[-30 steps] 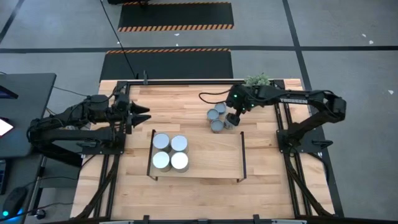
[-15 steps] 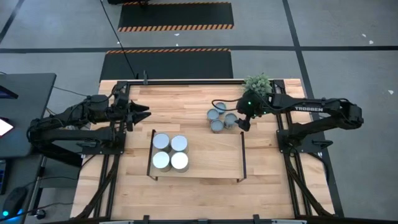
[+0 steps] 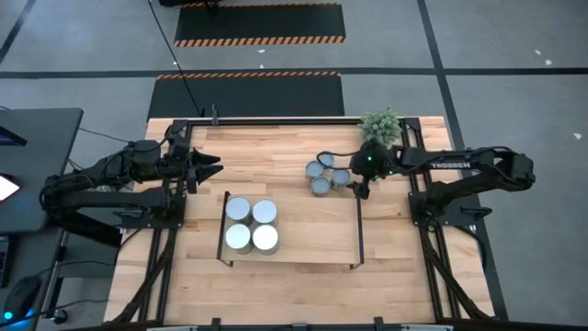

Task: Pick and place cans onto a shelf
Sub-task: Put the canned mixed vegetables on the shelf

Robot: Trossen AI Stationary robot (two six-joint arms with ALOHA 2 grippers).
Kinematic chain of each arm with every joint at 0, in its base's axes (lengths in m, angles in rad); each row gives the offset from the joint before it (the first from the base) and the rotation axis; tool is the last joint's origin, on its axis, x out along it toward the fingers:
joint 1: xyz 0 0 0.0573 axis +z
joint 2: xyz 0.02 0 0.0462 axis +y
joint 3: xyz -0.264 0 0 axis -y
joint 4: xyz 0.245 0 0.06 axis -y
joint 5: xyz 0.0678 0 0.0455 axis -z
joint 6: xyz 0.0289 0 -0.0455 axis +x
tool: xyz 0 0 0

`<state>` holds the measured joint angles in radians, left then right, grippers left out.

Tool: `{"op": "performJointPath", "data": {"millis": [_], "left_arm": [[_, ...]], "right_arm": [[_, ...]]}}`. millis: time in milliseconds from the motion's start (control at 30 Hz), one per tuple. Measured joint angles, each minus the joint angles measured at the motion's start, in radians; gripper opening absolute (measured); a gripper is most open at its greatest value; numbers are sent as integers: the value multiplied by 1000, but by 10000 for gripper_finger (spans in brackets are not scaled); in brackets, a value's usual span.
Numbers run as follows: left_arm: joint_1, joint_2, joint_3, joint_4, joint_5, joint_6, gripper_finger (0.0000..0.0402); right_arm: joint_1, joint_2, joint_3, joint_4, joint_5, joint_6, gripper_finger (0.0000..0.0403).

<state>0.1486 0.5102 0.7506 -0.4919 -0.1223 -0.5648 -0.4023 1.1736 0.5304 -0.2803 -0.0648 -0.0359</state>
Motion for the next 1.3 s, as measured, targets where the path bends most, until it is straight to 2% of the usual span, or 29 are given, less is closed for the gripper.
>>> {"op": "performJointPath", "data": {"millis": [333, 467, 700, 933, 1067, 1300], "left_arm": [[0, 0, 0, 0, 7, 1, 206], [0, 0, 0, 0, 13, 0, 206], [0, 0, 0, 0, 31, -7, 206], [0, 0, 0, 0, 33, -8, 206], [0, 0, 0, 1, 33, -8, 206], [0, 0, 0, 1, 31, 6, 206]], "right_arm": [[-8, 123, -34, 212, -9, -10, 399], [-8, 185, -34, 280, -58, -9, 395], [-8, 233, -33, 377, -61, 16, 354], [-16, 225, -33, 383, -60, 14, 289], [-20, 186, -29, 369, -60, 17, 284], [-49, 105, 103, 169, -57, -9, 285]]}}
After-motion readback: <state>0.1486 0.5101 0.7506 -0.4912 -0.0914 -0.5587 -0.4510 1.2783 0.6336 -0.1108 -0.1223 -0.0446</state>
